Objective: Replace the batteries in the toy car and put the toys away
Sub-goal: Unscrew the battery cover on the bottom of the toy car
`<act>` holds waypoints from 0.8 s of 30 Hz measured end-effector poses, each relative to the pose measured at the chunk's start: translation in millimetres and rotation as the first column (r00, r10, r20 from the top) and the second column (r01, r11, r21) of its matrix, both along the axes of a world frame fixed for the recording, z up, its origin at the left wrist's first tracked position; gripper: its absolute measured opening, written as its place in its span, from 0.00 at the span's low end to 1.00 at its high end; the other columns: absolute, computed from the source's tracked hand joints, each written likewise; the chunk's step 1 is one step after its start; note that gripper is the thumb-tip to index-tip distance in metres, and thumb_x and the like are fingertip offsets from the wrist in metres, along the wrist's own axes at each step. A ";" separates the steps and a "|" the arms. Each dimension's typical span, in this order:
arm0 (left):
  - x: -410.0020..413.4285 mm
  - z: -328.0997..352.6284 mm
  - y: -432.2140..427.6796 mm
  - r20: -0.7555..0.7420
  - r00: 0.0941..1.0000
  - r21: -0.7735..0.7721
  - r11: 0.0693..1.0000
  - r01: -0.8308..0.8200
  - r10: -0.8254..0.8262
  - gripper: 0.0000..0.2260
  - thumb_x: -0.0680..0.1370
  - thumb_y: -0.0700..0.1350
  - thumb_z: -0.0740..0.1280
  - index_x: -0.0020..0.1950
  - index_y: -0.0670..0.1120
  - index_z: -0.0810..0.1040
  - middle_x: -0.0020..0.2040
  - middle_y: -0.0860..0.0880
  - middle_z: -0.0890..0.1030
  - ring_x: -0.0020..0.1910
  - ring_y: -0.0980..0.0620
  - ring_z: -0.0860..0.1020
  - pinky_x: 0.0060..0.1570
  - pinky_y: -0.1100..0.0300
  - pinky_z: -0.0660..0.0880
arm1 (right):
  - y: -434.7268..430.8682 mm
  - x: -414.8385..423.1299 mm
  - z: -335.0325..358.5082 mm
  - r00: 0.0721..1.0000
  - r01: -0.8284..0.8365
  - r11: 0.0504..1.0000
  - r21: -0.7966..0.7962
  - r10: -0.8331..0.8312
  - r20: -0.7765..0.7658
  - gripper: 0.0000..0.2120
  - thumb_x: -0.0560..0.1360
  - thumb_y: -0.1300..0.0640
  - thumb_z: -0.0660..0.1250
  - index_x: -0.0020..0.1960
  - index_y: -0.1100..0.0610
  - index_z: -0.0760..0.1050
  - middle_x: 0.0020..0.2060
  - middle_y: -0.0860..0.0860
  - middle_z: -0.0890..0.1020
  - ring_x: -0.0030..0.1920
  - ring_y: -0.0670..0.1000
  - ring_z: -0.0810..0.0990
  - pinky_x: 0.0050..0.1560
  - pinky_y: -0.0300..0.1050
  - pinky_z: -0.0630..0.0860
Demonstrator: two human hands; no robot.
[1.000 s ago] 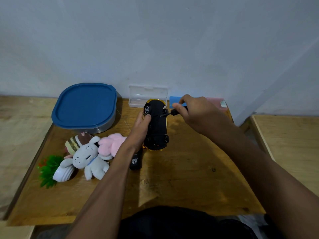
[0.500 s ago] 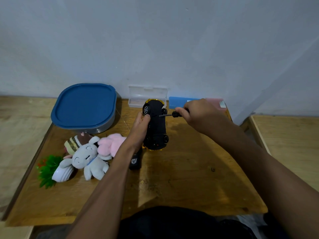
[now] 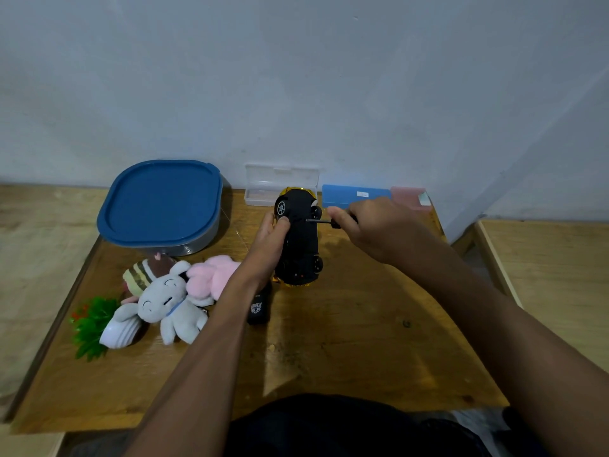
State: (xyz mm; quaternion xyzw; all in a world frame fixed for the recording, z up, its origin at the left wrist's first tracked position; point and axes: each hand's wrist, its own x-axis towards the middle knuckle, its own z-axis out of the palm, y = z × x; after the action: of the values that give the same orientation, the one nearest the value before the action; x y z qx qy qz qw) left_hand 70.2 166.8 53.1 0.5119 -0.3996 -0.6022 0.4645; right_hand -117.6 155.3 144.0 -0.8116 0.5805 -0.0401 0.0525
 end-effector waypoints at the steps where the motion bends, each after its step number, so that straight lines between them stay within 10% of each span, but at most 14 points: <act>1: -0.2 0.8 0.1 0.003 1.000 -0.003 1.000 0.001 -0.001 0.10 0.83 0.50 0.56 0.63 0.54 0.72 0.57 0.43 0.80 0.55 0.44 0.81 0.46 0.52 0.80 | 1.4 1.2 -0.3 1.000 -0.008 1.000 -0.014 0.008 -0.001 0.27 0.81 0.41 0.49 0.39 0.58 0.75 0.30 0.52 0.75 0.34 0.53 0.75 0.33 0.46 0.69; 7: -2.1 2.5 3.8 -0.019 1.000 0.013 1.000 0.009 -0.009 0.09 0.84 0.49 0.57 0.62 0.56 0.72 0.56 0.44 0.81 0.50 0.50 0.83 0.43 0.54 0.81 | -0.9 -3.9 6.5 0.982 -0.048 0.998 0.037 0.040 0.184 0.08 0.77 0.48 0.66 0.51 0.50 0.80 0.45 0.48 0.76 0.43 0.46 0.75 0.44 0.44 0.75; 12: -3.9 3.7 4.9 -0.019 1.000 0.025 1.000 -0.012 0.013 0.08 0.84 0.49 0.56 0.57 0.59 0.72 0.55 0.45 0.81 0.52 0.49 0.82 0.44 0.54 0.81 | -2.9 -4.6 5.6 0.979 -0.019 0.994 0.105 -0.003 0.204 0.15 0.76 0.49 0.68 0.61 0.50 0.76 0.49 0.50 0.76 0.48 0.48 0.76 0.49 0.42 0.73; 16: 0.7 4.9 3.2 0.016 1.000 0.008 1.000 -0.027 0.026 0.09 0.84 0.50 0.56 0.61 0.55 0.72 0.57 0.41 0.80 0.54 0.46 0.81 0.45 0.53 0.82 | 1.4 -5.7 3.7 0.995 -0.010 1.000 0.022 0.012 -0.102 0.24 0.76 0.33 0.55 0.48 0.52 0.77 0.33 0.47 0.75 0.37 0.49 0.76 0.36 0.44 0.72; 24: 0.9 3.4 4.4 0.009 0.999 0.006 0.999 -0.036 0.036 0.09 0.84 0.49 0.57 0.62 0.51 0.71 0.58 0.40 0.79 0.54 0.46 0.81 0.44 0.55 0.83 | 2.6 -6.5 1.2 0.974 -0.070 0.993 0.091 0.048 0.219 0.09 0.78 0.49 0.65 0.51 0.53 0.77 0.43 0.50 0.78 0.42 0.49 0.76 0.43 0.45 0.76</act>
State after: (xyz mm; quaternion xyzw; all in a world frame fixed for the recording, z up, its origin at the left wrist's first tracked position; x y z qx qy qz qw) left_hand 71.1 171.2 56.5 0.5232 -0.3905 -0.5926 0.4719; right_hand -124.2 157.9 145.2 -0.8157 0.5482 -0.0981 0.1565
